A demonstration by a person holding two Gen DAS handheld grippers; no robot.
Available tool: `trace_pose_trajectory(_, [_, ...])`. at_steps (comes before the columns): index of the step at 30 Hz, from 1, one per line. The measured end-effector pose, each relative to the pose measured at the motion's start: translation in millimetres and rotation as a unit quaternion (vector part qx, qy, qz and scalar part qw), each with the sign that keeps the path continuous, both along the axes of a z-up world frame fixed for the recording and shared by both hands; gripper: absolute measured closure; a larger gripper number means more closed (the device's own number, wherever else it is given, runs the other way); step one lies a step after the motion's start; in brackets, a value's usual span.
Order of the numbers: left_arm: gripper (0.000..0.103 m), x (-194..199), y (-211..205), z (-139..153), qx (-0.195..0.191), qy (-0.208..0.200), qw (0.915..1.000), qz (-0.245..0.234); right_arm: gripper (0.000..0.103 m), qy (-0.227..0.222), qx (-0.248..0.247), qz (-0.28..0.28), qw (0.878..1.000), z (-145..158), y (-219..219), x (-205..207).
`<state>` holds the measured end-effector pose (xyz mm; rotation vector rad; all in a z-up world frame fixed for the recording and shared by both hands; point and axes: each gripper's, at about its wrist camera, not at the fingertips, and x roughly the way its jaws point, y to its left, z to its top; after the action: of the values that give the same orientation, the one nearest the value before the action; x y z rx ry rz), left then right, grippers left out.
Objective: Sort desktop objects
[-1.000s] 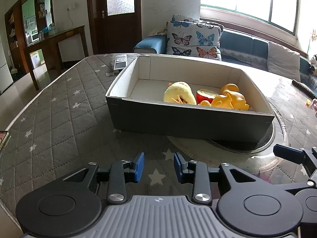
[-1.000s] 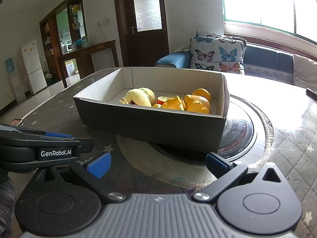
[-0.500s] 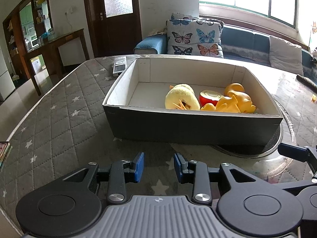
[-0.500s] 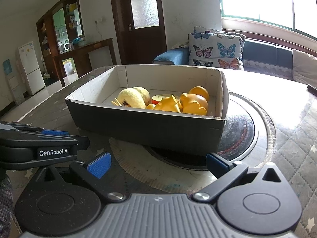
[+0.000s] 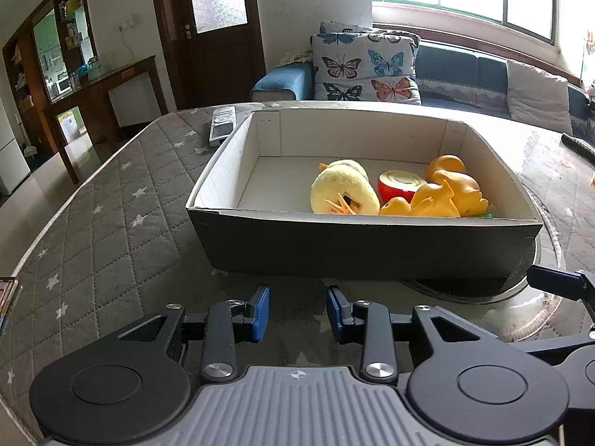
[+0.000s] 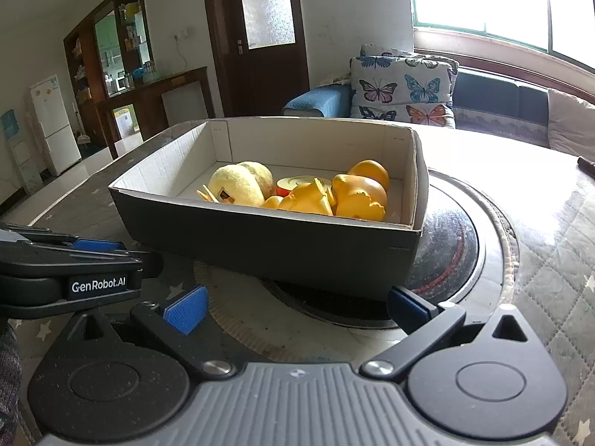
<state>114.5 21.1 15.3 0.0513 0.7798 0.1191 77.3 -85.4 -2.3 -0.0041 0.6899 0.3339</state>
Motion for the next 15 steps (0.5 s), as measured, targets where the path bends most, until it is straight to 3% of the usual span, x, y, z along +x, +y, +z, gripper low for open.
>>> trace_pose_trajectory(15, [0.068, 8.7, 0.0, 0.1, 0.006, 0.001, 1.0, -0.002, 0.0, 0.005, -0.001, 0.002, 1.0, -0.2, -0.3, 9.9])
